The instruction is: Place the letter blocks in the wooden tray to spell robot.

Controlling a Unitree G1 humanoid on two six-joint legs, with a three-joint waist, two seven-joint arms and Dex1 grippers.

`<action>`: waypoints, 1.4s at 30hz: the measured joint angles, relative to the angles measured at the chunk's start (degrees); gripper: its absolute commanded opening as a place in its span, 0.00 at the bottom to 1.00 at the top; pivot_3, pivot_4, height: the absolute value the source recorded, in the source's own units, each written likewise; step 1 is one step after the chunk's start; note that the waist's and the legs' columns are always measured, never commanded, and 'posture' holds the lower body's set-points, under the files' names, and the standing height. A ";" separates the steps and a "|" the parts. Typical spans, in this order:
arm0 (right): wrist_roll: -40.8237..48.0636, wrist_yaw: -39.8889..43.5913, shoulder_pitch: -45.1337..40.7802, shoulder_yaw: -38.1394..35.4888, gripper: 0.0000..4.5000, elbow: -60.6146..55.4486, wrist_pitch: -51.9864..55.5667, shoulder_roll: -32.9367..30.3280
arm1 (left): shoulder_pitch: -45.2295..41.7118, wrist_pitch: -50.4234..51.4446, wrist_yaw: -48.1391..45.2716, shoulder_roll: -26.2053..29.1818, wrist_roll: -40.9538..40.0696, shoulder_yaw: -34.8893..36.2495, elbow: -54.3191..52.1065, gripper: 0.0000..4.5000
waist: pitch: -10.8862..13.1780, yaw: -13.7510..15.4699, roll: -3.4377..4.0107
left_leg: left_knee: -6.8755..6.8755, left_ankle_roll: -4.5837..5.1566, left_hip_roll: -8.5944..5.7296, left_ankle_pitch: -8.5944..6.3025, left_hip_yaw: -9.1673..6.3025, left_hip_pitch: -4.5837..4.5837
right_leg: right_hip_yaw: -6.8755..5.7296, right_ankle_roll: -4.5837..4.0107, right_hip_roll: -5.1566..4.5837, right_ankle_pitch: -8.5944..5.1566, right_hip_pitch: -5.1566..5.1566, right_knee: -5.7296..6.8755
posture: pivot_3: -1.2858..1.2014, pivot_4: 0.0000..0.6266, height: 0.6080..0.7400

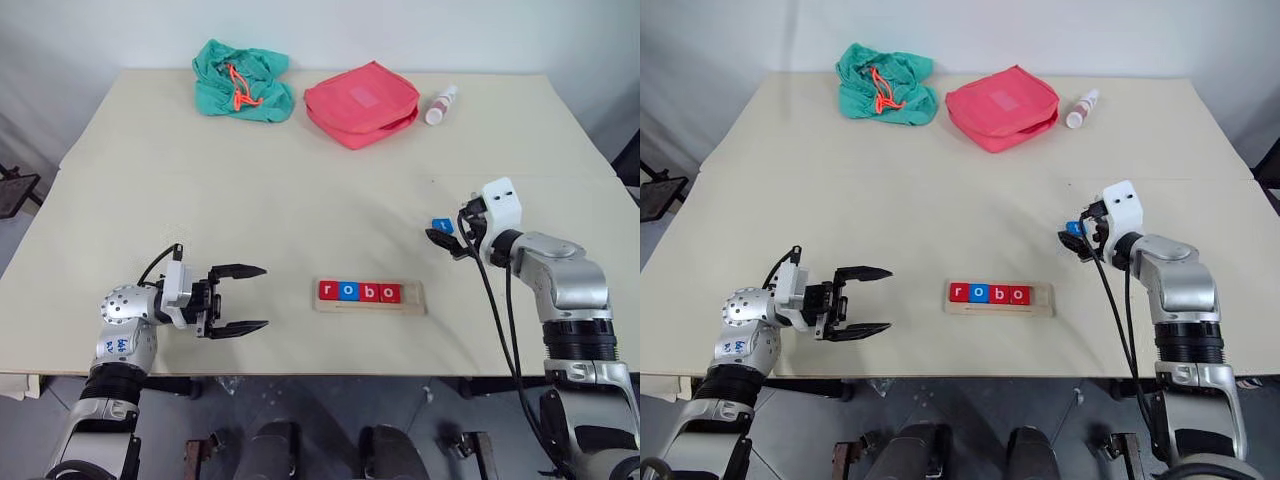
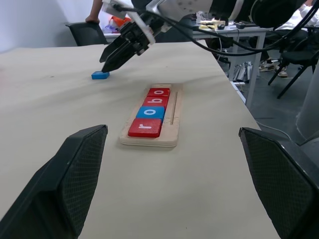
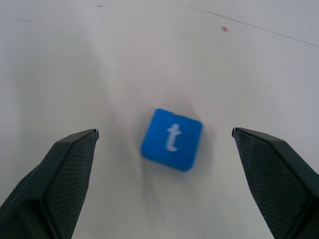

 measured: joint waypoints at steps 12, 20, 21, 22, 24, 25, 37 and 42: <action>0.14 -1.59 -0.76 0.23 0.86 6.14 -4.69 2.58 | 1.44 0.50 0.00 0.98 0.00 0.30 -1.57 1.00 | 0.00 -1.12 0.00 | -0.10 0.00 0.02 0.00 -0.04 0.04 | 0.00 0.00 0.01 0.00 -0.01 0.04 | 0.52 0.24 1.00; 0.60 -4.04 -1.12 -0.01 0.32 6.03 -4.14 4.14 | 1.41 0.62 0.01 0.92 0.05 0.30 -2.09 1.00 | -0.01 -1.05 -0.01 | -0.04 0.00 0.01 0.00 -0.10 0.09 | 0.02 0.00 0.01 0.00 0.08 0.05 | 0.52 0.24 1.00; 0.62 -4.16 -1.12 -0.01 0.32 5.90 -4.11 4.15 | 1.41 0.62 0.01 0.91 0.07 0.30 -2.09 1.00 | -0.01 -1.05 -0.01 | -0.04 0.00 0.01 0.00 -0.10 0.09 | 0.02 0.00 0.01 0.00 0.08 0.05 | 0.52 0.24 1.00; 0.66 -4.32 -1.10 -0.01 0.32 5.65 -3.93 4.15 | 1.39 0.62 0.01 0.86 0.09 0.30 -2.07 1.00 | -0.01 -1.06 -0.01 | -0.05 0.00 0.01 0.00 -0.10 0.09 | 0.02 0.00 0.01 0.00 0.07 0.05 | 0.52 0.24 1.00; 0.75 -5.16 0.26 -0.16 0.32 2.57 -2.40 4.12 | 1.19 0.62 0.01 0.64 0.16 0.28 -2.01 1.00 | -0.01 -0.95 -0.01 | -0.07 0.00 0.01 0.00 -0.12 0.07 | 0.02 0.00 0.01 0.00 0.05 0.06 | 0.52 0.24 1.00; 0.95 -5.43 1.96 -0.34 0.32 -0.63 -0.90 3.92 | 1.04 0.65 0.01 0.51 0.21 0.26 -1.93 1.00 | -0.01 -0.90 -0.01 | -0.08 0.00 0.00 0.00 -0.15 0.06 | 0.02 0.00 0.01 0.00 0.04 0.07 | 0.52 0.24 1.00; 9.14 -10.10 22.63 -9.09 0.32 -44.21 27.51 1.91 | -1.25 0.58 0.00 0.00 0.33 -0.26 1.75 1.00 | 0.00 -0.19 0.00 | -0.19 -0.01 -0.02 0.00 -0.08 0.05 | 0.10 0.00 0.01 0.00 -0.02 0.06 | 0.52 0.24 1.00; 10.84 -15.45 27.83 -12.64 0.32 -57.15 37.07 9.26 | -2.97 -0.05 0.00 0.02 0.31 -1.09 3.98 1.00 | -0.01 0.36 -0.01 | -0.16 -0.01 -0.05 0.00 -0.07 0.06 | 0.18 0.00 0.01 0.00 -0.02 0.07 | 0.52 0.24 1.00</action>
